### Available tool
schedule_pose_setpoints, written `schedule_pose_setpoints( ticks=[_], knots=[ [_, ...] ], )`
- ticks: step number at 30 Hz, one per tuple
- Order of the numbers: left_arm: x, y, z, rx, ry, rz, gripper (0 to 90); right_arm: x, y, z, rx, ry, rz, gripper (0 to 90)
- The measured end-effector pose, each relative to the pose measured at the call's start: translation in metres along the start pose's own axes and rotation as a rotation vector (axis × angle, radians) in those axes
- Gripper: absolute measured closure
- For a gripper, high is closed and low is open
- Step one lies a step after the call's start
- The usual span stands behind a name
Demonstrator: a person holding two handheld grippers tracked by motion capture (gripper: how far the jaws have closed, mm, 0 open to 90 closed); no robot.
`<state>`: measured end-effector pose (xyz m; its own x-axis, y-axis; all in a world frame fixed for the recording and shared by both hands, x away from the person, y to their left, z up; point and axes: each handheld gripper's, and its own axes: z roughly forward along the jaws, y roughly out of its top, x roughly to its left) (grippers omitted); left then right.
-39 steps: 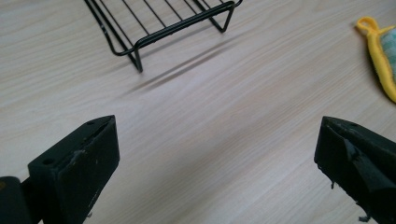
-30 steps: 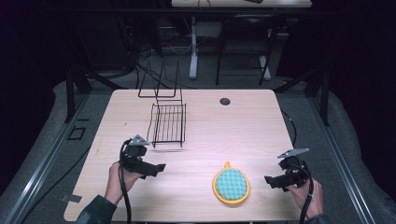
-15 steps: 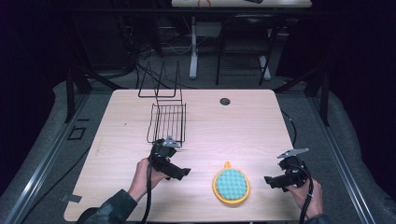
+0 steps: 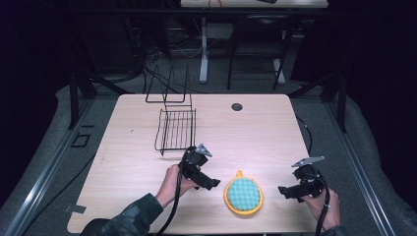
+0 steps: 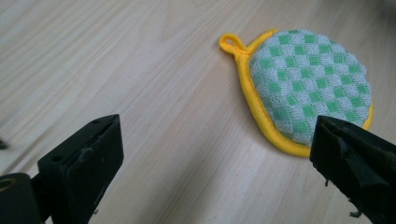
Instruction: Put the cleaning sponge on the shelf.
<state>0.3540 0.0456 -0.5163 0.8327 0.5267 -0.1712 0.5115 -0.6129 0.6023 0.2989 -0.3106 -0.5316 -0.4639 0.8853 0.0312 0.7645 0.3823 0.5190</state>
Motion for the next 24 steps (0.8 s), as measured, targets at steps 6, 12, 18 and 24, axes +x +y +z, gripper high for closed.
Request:
schedule_pose_setpoints(
  ticks=[6,12,18,24],
  knots=[
    [-0.007,0.008,0.014,0.012,-0.024,0.018,9.6,0.0,0.0,0.0,0.0,0.001,-0.001,4.8],
    [-0.014,0.013,0.033,0.027,-0.063,0.009,15.0,0.0,0.0,0.0,-0.001,0.006,-0.003,5.3],
    [-0.021,0.015,0.043,0.043,-0.073,0.024,20.5,-0.001,0.0,0.001,0.002,0.009,-0.001,5.6],
    [-0.028,0.016,0.055,0.061,-0.079,0.037,31.4,0.0,0.0,0.0,0.001,0.012,-0.006,5.9]
  ],
)
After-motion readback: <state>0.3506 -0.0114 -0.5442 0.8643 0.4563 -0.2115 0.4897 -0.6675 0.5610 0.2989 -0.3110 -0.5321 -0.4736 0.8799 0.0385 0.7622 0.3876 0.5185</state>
